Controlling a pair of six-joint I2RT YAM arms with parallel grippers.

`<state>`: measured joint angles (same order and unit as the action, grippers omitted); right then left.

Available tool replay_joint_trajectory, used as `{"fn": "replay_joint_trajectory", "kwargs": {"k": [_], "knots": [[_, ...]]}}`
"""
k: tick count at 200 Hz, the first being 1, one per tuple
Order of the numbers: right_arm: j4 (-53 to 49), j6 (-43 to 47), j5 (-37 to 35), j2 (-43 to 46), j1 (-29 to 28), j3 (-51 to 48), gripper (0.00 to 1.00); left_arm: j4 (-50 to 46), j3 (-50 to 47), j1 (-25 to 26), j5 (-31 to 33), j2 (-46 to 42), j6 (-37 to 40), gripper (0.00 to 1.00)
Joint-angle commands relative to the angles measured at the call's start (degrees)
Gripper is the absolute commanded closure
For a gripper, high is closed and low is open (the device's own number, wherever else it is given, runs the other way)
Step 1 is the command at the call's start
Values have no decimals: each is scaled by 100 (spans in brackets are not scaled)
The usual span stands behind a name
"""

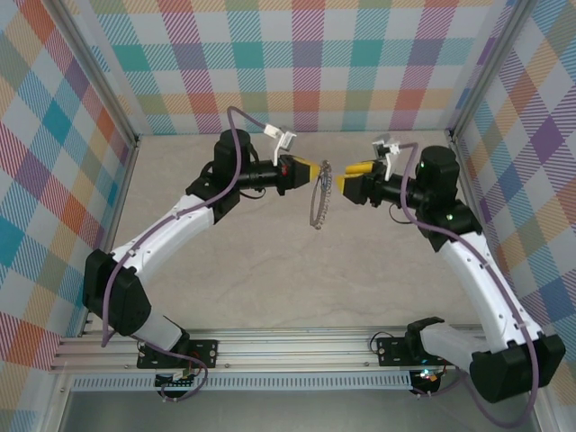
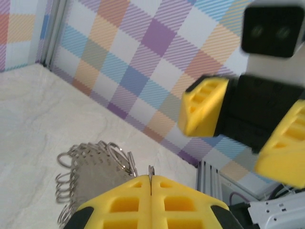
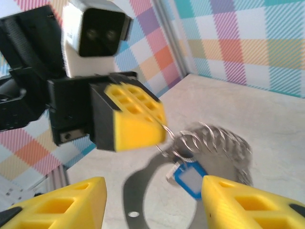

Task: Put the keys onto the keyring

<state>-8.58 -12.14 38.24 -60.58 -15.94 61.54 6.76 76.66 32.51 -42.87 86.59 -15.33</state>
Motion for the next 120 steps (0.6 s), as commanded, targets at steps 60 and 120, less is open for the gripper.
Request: {"fn": "replay_joint_trajectory", "kwargs": {"k": [60,120], "knots": [[1730,-915,-1104,436,-182,-1402,38,720,-59,119,348,-546,-559,100],[1780,-661,-1252,59,-752,-1063,31,756,-38,213,383,-510,-573,100]]}}
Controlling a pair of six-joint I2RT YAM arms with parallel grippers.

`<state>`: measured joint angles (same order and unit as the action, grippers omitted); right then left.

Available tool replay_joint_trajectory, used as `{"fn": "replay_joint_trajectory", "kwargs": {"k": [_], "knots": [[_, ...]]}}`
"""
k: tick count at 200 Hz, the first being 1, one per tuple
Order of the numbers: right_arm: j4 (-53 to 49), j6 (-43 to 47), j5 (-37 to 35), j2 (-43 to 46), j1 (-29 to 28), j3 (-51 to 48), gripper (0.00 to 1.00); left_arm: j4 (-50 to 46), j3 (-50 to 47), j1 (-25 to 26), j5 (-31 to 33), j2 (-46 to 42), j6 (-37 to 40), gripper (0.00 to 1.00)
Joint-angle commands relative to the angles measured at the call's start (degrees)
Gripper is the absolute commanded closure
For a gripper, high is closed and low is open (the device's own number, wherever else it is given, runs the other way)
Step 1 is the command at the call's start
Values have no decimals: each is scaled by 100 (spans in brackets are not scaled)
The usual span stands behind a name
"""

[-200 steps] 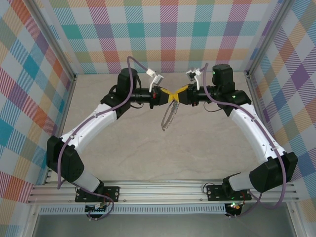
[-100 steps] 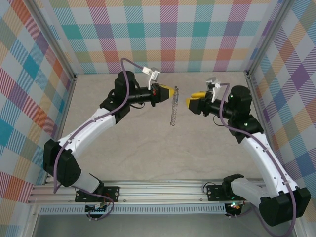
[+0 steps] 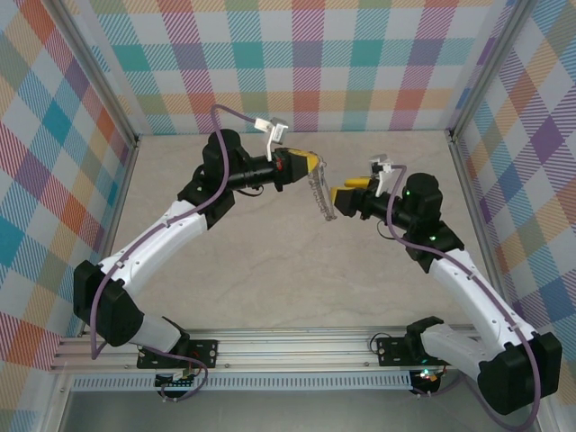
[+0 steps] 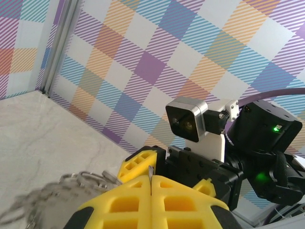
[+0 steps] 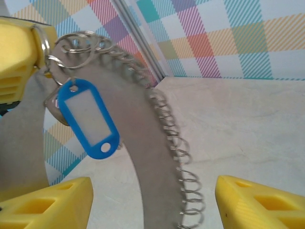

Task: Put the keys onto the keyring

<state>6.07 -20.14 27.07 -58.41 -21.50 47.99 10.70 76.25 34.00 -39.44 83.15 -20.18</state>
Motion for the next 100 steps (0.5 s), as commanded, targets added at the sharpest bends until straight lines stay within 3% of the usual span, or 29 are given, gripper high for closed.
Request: {"fn": "replay_joint_trajectory", "kwargs": {"k": [1,67,100], "knots": [[316,145,-142,-164,-206,295,31,363,-1,68,41,-167,-89,100],[256,424,-439,-557,-508,736,32,372,30,130,56,-132,-78,100],[184,507,-366,-675,-552,895,39,376,17,142,86,-118,-91,100]]}}
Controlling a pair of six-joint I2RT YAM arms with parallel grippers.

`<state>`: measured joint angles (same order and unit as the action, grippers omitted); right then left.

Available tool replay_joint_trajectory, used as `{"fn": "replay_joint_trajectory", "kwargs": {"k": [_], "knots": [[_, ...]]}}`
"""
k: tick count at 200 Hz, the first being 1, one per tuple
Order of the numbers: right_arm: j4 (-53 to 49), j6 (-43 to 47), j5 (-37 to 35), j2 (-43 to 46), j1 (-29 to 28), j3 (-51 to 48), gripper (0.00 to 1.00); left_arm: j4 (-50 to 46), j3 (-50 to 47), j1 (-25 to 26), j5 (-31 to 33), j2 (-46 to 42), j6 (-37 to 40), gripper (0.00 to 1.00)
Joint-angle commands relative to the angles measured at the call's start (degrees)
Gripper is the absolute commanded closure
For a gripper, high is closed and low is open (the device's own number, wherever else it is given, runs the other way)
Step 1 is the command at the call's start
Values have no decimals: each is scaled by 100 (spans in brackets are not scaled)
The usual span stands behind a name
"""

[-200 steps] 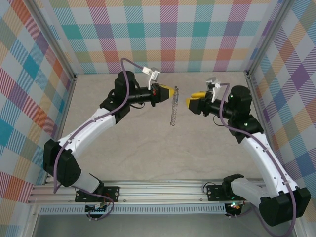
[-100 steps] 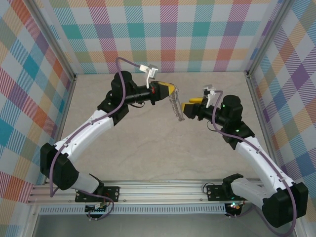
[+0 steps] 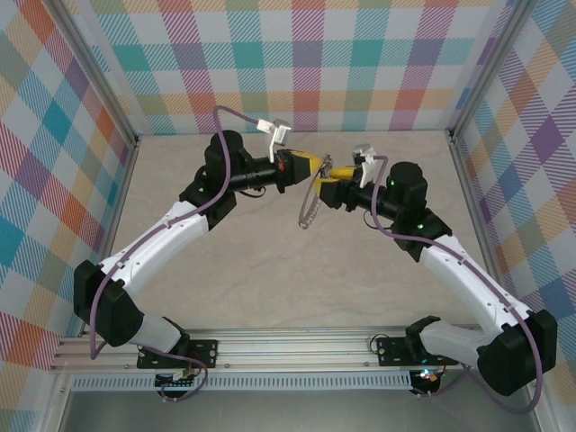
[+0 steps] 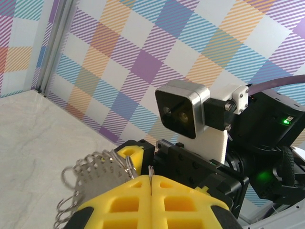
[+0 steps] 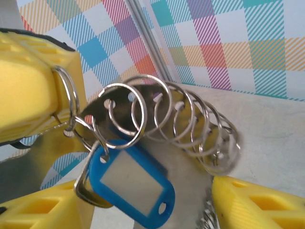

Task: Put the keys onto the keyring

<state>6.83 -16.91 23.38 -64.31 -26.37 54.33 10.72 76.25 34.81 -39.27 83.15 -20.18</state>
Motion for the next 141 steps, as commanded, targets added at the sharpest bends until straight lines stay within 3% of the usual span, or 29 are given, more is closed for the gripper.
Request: {"fn": "replay_joint_trajectory", "kwargs": {"k": [1,18,44,68,141], "knots": [[112,185,6,-87,-72,266,39,376,15,61,68,-112,-86,100],[47,255,82,-120,-132,317,50,387,13,66,110,-99,-91,100],[-107,362,143,-10,-209,273,81,422,-35,60,215,-106,-95,100],[-268,392,190,178,-299,185,100,482,-61,65,286,-83,-131,100],[-551,557,320,-177,-853,508,100,672,-160,70,415,-77,-267,100]]}}
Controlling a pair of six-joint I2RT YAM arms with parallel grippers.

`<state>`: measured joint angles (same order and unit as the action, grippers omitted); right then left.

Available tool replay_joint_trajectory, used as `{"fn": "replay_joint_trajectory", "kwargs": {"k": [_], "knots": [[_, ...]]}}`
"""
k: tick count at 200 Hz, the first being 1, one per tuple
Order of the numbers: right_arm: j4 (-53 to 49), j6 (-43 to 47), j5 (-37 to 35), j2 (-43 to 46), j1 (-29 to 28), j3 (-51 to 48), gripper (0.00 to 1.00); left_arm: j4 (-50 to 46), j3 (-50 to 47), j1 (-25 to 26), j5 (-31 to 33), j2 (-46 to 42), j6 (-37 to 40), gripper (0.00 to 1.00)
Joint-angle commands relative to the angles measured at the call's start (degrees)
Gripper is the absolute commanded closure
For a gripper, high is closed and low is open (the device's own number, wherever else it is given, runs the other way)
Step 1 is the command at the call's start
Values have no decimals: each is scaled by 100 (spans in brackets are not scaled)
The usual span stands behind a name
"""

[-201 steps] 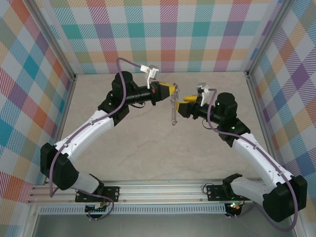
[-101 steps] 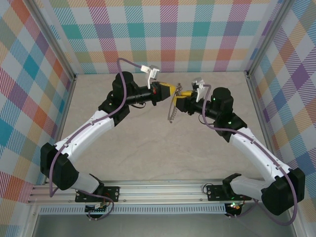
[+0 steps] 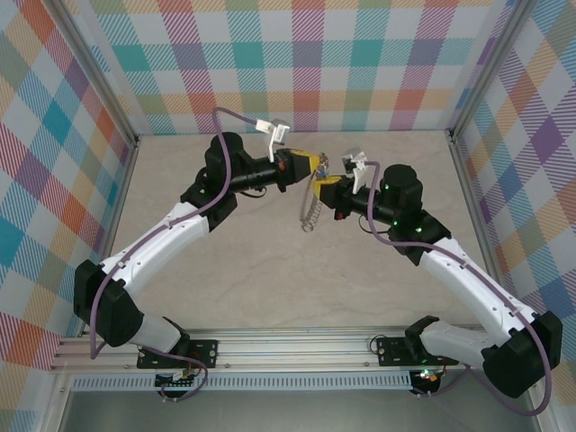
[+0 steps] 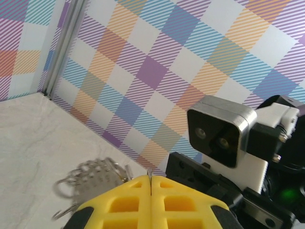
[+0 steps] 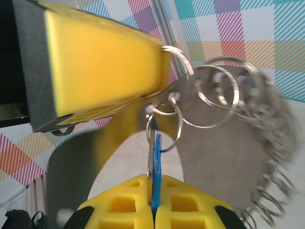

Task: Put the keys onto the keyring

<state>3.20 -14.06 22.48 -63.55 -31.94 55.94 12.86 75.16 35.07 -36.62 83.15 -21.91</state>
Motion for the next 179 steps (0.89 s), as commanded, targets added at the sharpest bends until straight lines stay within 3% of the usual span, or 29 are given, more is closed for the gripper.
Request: {"fn": "replay_joint_trajectory", "kwargs": {"k": [1,61,76,97,152,179], "knots": [[-197,277,408,-263,-304,355,100,452,-48,44,153,-78,-94,100],[-407,385,11,-219,-339,270,100,489,-89,48,162,-78,-93,100],[-501,387,-50,-102,-344,230,70,502,-113,50,177,-82,-84,100],[-649,365,-69,164,-327,140,53,542,-176,47,189,-81,-64,100],[-963,200,-572,1405,-103,-215,50,664,-404,52,94,-177,-17,100],[-847,-26,-667,1613,106,-166,51,796,-535,53,13,-233,-24,100]]}}
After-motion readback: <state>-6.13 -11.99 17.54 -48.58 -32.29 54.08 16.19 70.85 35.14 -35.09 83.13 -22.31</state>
